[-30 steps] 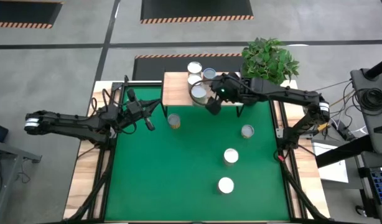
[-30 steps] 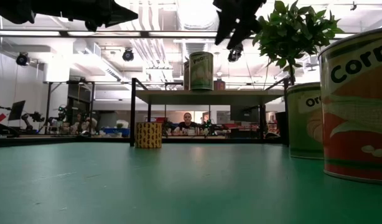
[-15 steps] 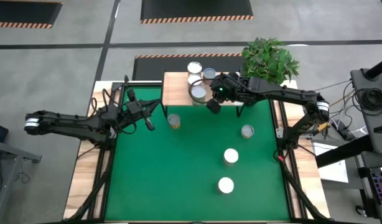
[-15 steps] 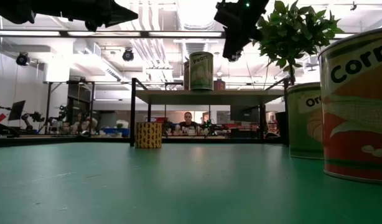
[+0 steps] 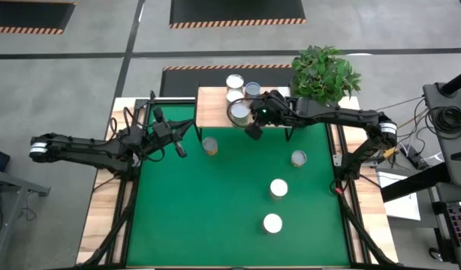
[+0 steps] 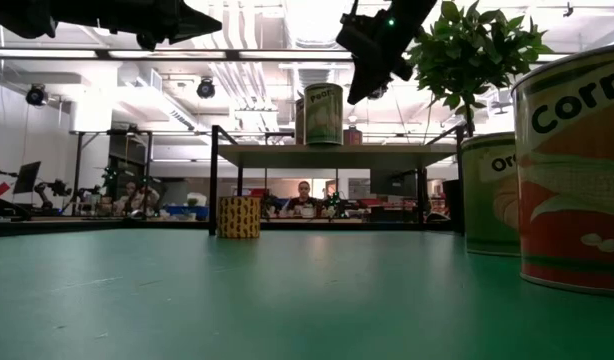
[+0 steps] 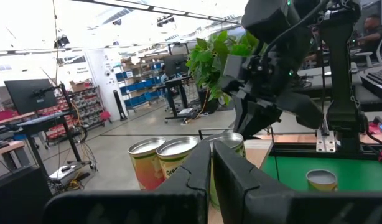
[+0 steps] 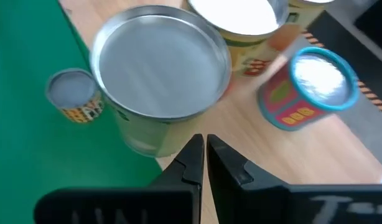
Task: Pick and place cans onto a shelf
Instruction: Put the canned pears on the shelf
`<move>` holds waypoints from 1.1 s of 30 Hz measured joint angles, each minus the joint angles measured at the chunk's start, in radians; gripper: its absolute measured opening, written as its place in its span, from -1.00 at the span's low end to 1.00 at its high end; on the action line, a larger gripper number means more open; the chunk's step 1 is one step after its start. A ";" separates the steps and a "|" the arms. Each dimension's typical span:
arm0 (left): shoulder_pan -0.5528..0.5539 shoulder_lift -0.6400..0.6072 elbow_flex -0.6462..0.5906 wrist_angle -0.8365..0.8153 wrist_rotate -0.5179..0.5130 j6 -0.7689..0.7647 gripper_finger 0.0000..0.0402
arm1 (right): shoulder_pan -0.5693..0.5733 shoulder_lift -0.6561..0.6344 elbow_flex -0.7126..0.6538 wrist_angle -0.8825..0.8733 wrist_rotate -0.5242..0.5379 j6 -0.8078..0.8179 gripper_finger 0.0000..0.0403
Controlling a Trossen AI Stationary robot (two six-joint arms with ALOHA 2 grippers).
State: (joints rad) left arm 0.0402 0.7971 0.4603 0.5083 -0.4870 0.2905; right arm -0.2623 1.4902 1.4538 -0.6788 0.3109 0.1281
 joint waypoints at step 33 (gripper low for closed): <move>0.000 0.000 0.000 0.000 0.000 0.000 -1.00 | 0.000 0.017 -0.009 0.106 -0.004 -0.039 -0.96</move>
State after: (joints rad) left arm 0.0399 0.7971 0.4603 0.5084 -0.4870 0.2906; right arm -0.2623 1.5073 1.4452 -0.5728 0.3065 0.0893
